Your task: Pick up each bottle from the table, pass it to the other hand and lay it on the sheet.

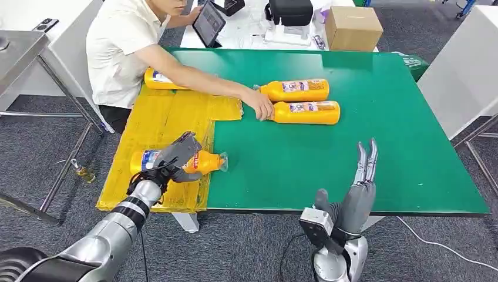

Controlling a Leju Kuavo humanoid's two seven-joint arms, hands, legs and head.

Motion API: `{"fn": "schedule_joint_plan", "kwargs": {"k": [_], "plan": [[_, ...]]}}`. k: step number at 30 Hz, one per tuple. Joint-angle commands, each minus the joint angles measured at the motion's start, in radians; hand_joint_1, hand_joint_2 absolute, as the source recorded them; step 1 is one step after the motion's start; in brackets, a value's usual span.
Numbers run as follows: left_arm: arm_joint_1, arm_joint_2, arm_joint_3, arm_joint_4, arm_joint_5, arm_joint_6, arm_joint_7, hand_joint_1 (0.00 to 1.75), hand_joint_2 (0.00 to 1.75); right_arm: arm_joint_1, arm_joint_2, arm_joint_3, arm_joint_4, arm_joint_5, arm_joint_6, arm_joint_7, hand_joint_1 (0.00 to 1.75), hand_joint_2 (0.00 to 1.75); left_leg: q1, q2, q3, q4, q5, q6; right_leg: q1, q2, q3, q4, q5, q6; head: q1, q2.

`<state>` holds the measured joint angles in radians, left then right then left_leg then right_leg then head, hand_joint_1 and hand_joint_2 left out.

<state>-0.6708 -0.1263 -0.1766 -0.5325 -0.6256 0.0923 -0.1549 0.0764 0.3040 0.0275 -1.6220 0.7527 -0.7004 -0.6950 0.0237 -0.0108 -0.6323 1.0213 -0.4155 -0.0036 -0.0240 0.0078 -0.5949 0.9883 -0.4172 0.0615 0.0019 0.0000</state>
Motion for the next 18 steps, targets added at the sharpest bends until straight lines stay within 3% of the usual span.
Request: {"fn": "schedule_joint_plan", "kwargs": {"k": [1, 6, 7, 8, 15, 18], "plan": [[-0.018, -0.017, 0.032, 0.093, 0.027, -0.017, -0.019, 0.00, 1.75, -0.038, -0.029, -0.019, 0.090, -0.004, 0.002, -0.003, 0.00, 0.00, 0.000, 0.002, 0.004, -0.001, -0.001, 0.002, 0.001, 0.000, 0.004, -0.002, 0.000, -0.002, 0.000, 0.000], [0.070, -0.071, 0.050, -0.074, 0.142, 0.054, -0.230, 0.00, 1.75, -0.028, -0.036, -0.013, 0.091, -0.007, 0.002, -0.003, 0.00, 0.00, 0.000, 0.001, 0.004, -0.002, -0.001, 0.002, 0.000, 0.000, 0.005, -0.002, 0.000, -0.002, 0.000, 0.000], [0.127, -0.089, 0.052, -0.181, 0.228, 0.028, -0.257, 0.00, 1.75, -0.023, -0.035, -0.013, 0.084, -0.002, 0.002, -0.003, 0.00, 0.00, 0.000, 0.001, 0.004, -0.001, -0.001, 0.002, 0.000, -0.001, 0.004, -0.002, 0.000, -0.002, 0.000, 0.000], [0.192, -0.101, 0.033, -0.302, 0.328, 0.004, -0.274, 0.00, 1.75, -0.019, -0.032, -0.017, 0.080, 0.008, 0.002, -0.003, 0.00, 0.00, 0.000, 0.001, 0.005, -0.002, -0.001, 0.002, 0.001, 0.000, 0.005, -0.003, -0.001, -0.003, 0.000, 0.000], [0.210, -0.102, 0.026, -0.332, 0.351, 0.000, -0.279, 0.00, 1.75, -0.016, -0.032, -0.016, 0.079, 0.008, 0.002, -0.003, 0.00, 0.00, 0.000, 0.002, 0.003, -0.001, -0.002, 0.001, 0.001, 0.000, 0.003, -0.001, -0.001, -0.003, 0.000, 0.000], [0.319, -0.124, -0.025, -0.549, 0.574, 0.008, -0.354, 0.00, 1.75, -0.012, -0.034, -0.039, 0.133, 0.055, 0.002, -0.003, 0.00, 0.00, 0.000, 0.002, 0.004, -0.001, -0.002, 0.002, 0.001, 0.001, 0.003, -0.002, -0.001, -0.003, 0.000, 0.000]]}}
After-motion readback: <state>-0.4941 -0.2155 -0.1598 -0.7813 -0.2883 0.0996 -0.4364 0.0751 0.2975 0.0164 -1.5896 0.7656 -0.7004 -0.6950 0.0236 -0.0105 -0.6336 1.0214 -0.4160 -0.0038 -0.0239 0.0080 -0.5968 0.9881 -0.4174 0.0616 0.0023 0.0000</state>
